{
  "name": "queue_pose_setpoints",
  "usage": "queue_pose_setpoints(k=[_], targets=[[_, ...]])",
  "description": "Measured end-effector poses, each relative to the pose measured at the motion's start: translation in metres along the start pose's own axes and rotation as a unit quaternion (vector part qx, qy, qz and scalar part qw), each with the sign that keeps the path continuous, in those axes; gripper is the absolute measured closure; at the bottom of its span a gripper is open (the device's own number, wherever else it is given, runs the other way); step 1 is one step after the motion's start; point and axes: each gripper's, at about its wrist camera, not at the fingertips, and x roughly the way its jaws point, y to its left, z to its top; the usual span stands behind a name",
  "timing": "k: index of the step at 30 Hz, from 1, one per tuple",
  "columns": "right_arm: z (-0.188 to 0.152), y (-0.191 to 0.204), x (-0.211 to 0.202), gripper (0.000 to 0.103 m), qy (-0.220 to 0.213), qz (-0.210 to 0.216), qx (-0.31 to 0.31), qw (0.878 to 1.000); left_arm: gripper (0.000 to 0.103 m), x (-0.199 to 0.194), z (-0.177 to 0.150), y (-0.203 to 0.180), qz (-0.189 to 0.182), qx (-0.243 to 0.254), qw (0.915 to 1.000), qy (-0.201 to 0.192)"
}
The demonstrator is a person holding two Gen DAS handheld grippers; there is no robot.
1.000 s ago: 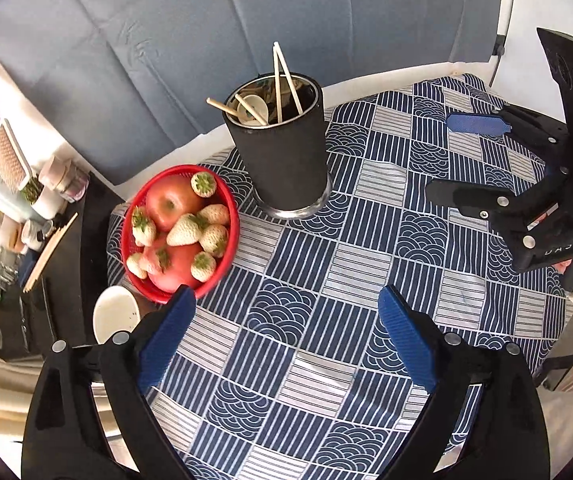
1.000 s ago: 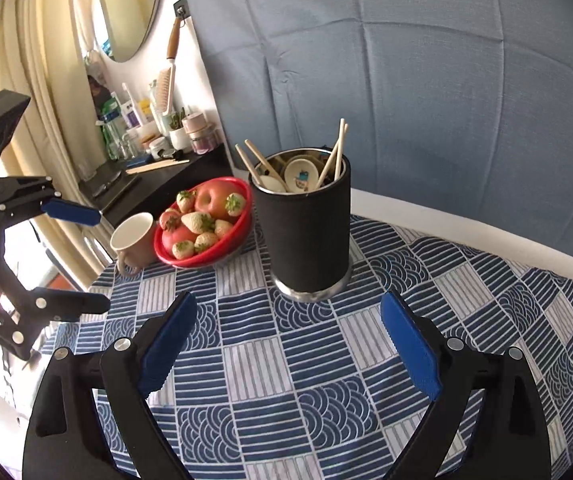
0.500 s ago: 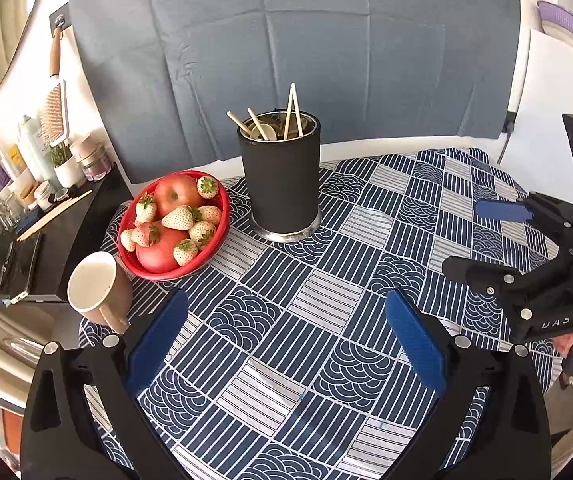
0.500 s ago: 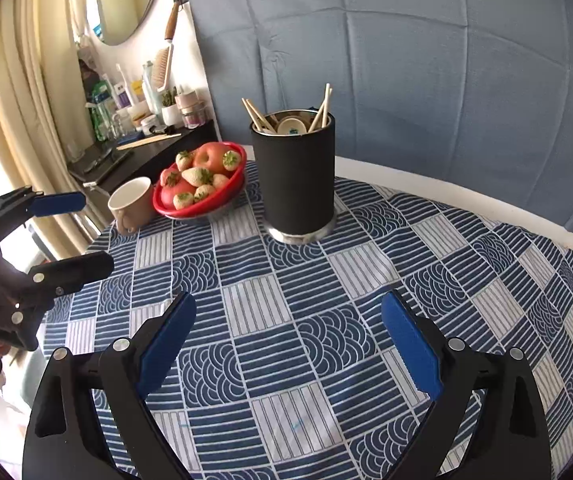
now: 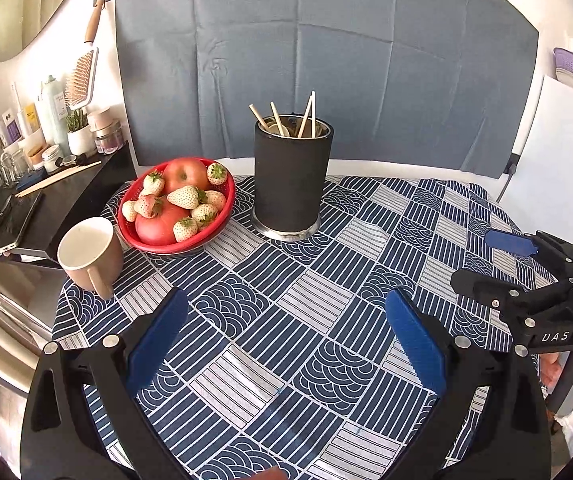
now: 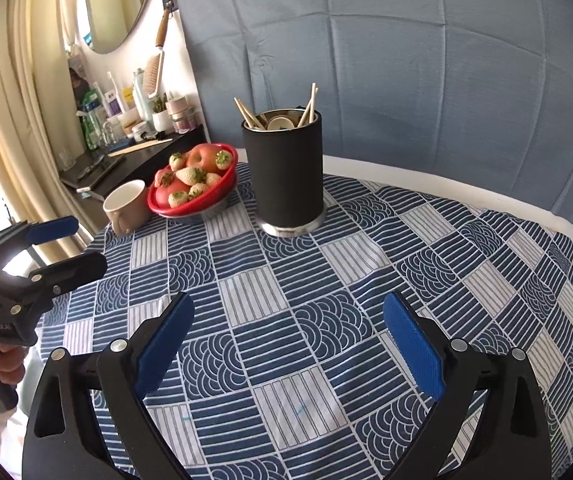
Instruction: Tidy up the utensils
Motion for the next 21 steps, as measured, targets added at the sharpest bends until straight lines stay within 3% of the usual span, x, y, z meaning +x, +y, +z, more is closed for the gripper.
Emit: queue_pose_setpoints(k=[9, 21], targets=[[0.0015, 0.0037, -0.003, 0.011, 0.0, -0.003, -0.013, 1.0, 0.006, 0.0004, -0.0008, 0.0055, -0.001, -0.022, 0.9997, 0.006], [0.0003, 0.0087, -0.0037, 0.01, 0.006, -0.003, -0.015, 1.0, 0.006, -0.0054, 0.0001, 0.0022, 0.007, 0.007, 0.9999, 0.002]])
